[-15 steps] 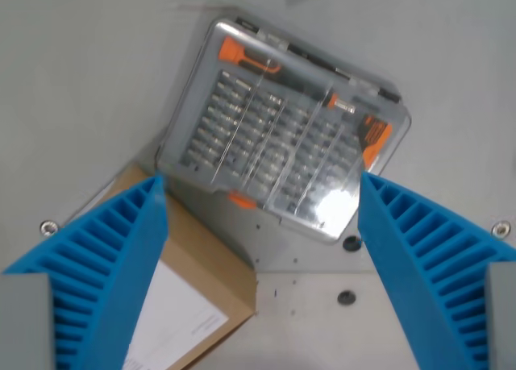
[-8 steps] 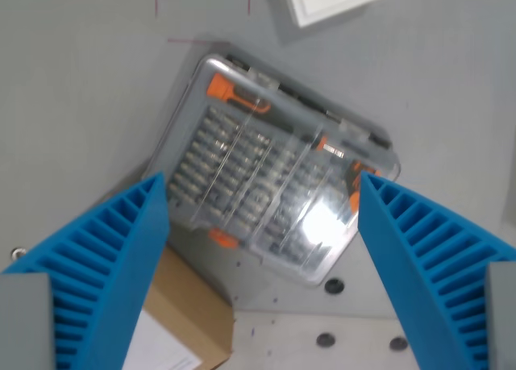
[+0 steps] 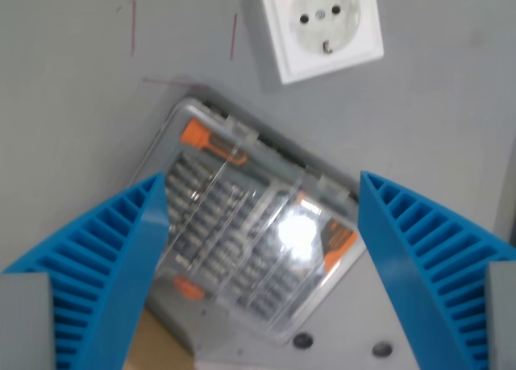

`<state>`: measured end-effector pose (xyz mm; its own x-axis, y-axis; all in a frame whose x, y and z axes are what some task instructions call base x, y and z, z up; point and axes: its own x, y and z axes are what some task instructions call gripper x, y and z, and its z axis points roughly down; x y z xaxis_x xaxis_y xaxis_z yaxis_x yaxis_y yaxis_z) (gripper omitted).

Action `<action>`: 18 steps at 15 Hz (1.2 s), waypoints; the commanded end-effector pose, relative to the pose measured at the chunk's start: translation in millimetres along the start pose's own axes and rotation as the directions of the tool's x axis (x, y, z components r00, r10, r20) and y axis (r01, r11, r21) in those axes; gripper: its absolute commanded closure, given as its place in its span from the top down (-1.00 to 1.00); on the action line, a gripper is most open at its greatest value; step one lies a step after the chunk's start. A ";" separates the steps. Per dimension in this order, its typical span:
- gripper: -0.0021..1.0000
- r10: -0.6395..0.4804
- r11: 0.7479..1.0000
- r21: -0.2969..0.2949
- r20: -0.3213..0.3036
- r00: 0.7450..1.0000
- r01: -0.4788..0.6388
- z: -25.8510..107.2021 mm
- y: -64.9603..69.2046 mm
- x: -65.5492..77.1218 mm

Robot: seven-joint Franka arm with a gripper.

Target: Move above the white socket

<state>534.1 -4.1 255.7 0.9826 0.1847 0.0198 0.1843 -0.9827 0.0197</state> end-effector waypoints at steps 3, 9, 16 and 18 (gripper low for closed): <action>1.00 -0.163 0.987 -0.004 0.013 0.986 0.163 20.9 15.1 22.1; 1.00 -0.205 0.979 -0.001 0.005 0.979 0.205 43.2 25.2 36.5; 1.00 -0.231 0.973 0.005 -0.006 0.973 0.231 64.2 35.0 49.3; 1.00 -0.231 0.973 0.009 -0.006 0.973 0.231 69.2 37.3 52.5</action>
<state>584.0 -27.0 190.9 0.9423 0.3339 0.0228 0.3329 -0.9422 0.0381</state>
